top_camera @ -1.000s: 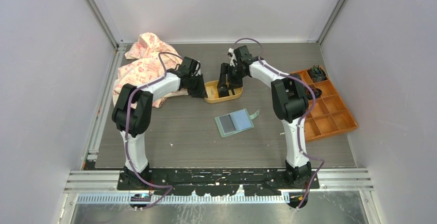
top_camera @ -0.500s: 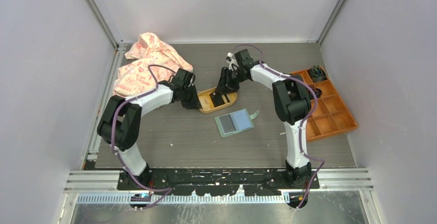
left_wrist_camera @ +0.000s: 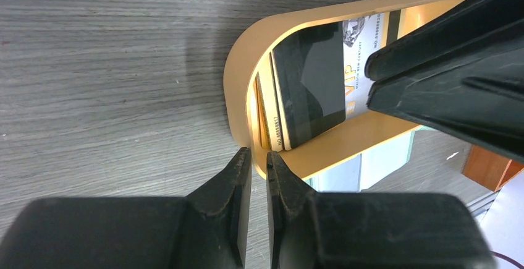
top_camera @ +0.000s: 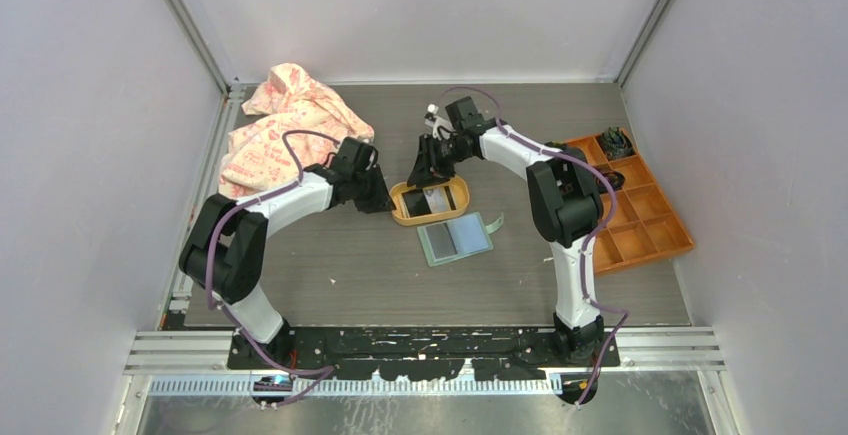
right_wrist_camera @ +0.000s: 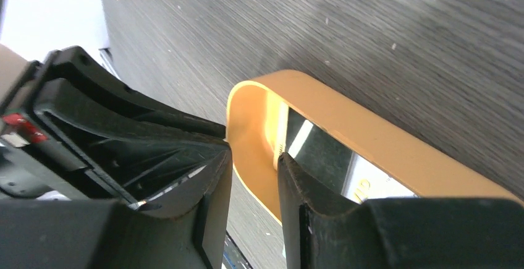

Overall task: Put the credit cards into the card holder
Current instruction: Pick up the credit card from the storage box.

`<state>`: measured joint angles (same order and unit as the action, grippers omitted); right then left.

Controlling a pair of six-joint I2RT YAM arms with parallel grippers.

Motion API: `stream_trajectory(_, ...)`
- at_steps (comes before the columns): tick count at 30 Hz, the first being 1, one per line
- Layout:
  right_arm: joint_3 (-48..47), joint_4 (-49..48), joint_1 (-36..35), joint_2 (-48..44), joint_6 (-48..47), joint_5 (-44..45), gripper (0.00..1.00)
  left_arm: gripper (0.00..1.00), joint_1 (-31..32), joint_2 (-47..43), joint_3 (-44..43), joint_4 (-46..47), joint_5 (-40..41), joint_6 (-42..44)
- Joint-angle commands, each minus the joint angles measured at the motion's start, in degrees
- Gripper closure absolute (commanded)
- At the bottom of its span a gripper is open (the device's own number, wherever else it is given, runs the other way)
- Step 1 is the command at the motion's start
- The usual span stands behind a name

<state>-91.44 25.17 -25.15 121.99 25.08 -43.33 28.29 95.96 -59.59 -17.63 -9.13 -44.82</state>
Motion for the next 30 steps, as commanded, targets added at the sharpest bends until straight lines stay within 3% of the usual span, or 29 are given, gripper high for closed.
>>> stream_trajectory(1,-3.5,6.3,-0.8,-2.2,-7.0,6.0,0.61,0.84,0.2,-2.7,-0.1,3.5,-0.9,-0.5)
stream_trajectory(5,-4.4,9.4,-1.0,-2.3,-11.7,11.0,0.59,0.84,0.2,-2.6,0.1,3.9,-1.2,-0.6)
stream_trajectory(11,-4.3,12.4,-2.3,-3.4,-17.5,16.9,0.40,0.84,0.2,-2.1,0.5,5.1,-2.1,-0.7)
stream_trajectory(13,-4.1,12.5,-2.3,-2.1,-16.9,16.6,0.39,0.84,0.1,-1.7,0.5,5.5,-2.6,-0.9)
stream_trajectory(21,-3.9,11.1,-2.4,2.4,-13.9,9.5,0.39,0.84,0.2,-1.3,1.3,6.6,-3.5,-1.3)
stream_trajectory(30,-2.1,6.6,-2.2,3.5,-7.9,-0.1,0.48,0.84,0.2,-0.8,1.8,7.4,-4.4,-1.8)
